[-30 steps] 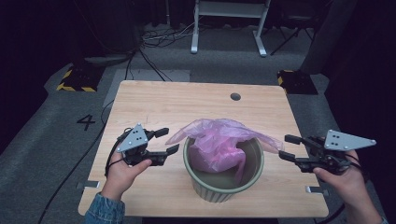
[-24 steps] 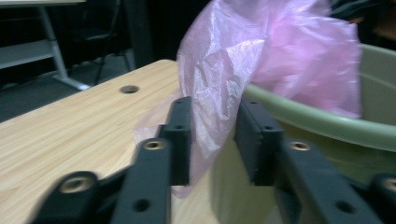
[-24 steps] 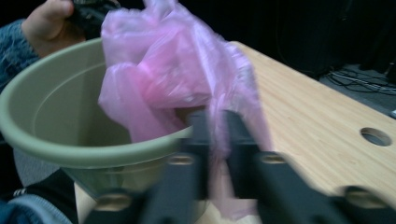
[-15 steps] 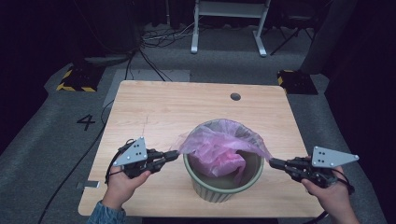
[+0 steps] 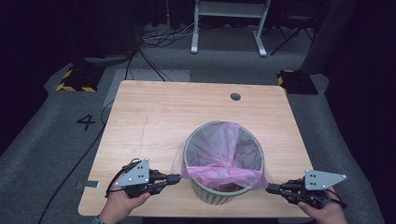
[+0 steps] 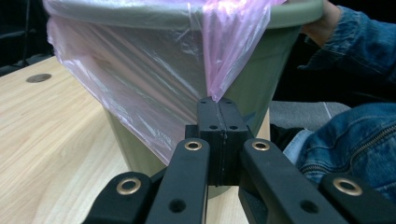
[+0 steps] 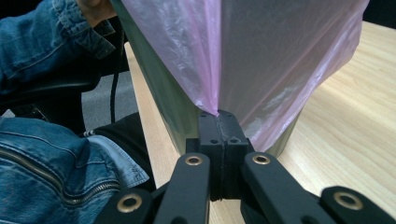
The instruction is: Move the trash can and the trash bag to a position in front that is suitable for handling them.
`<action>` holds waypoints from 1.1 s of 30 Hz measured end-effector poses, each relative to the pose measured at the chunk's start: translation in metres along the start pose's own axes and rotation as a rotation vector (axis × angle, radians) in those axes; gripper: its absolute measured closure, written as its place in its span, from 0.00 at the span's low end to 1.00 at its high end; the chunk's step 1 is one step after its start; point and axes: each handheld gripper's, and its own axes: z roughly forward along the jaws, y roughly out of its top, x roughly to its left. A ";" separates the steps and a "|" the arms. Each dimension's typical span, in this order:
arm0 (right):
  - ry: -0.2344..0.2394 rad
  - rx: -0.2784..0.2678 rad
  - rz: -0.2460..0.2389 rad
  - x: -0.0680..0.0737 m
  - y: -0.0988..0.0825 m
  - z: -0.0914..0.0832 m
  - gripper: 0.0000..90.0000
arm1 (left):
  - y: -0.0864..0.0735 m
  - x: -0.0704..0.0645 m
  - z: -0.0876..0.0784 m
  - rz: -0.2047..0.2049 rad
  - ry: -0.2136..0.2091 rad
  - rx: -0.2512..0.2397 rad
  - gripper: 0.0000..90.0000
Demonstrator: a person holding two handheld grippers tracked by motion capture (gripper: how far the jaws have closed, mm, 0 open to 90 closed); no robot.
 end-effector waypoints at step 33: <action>-0.133 0.257 0.009 -0.012 -0.035 0.037 1.00 | -0.032 0.000 0.007 -0.016 -0.061 0.194 1.00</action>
